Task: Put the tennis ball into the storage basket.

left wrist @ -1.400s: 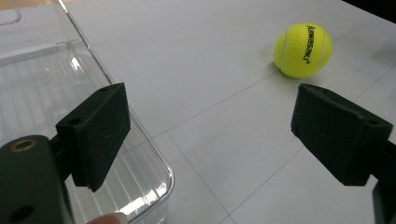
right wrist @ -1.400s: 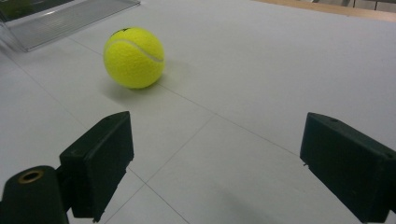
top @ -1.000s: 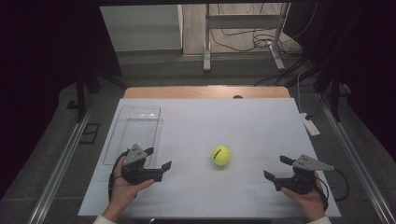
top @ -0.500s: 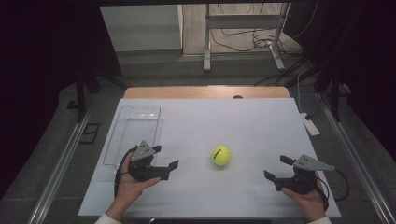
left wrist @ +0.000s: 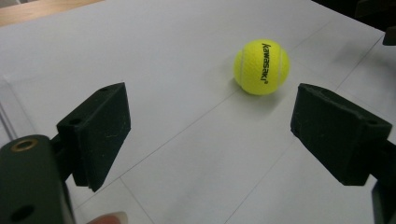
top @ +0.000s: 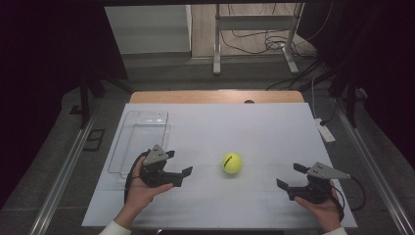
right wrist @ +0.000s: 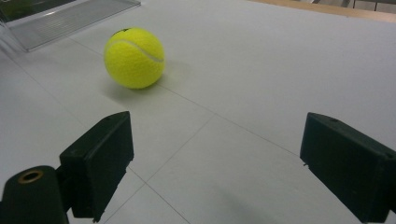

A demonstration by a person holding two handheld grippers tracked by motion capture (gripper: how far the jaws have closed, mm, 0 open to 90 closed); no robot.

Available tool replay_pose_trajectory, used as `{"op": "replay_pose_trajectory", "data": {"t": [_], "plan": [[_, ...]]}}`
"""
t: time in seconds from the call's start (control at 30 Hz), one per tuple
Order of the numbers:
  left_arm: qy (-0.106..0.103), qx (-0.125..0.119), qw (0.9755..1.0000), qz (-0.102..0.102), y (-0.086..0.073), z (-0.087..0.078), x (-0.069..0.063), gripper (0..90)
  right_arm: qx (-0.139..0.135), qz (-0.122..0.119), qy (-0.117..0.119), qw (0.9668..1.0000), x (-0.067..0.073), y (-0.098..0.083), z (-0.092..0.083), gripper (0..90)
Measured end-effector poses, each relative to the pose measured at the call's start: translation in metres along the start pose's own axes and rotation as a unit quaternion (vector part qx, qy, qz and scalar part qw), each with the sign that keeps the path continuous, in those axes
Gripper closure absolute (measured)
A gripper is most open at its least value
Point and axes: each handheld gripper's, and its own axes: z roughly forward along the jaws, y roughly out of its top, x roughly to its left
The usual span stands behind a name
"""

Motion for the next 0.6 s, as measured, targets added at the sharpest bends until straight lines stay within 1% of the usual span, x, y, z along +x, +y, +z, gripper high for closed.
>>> {"op": "replay_pose_trajectory", "data": {"t": [0.27, 0.6], "plan": [[-0.009, 0.007, 0.9999, 0.007, 0.005, 0.006, -0.002, 13.2, 0.001, 0.000, 0.002, 1.0000, 0.000, 0.000, 0.000, 10.0], [-0.016, 0.008, 0.9998, 0.011, 0.012, 0.011, -0.006, 13.2, 0.002, -0.001, 0.001, 1.0000, 0.000, -0.001, 0.001, 10.0]]}}
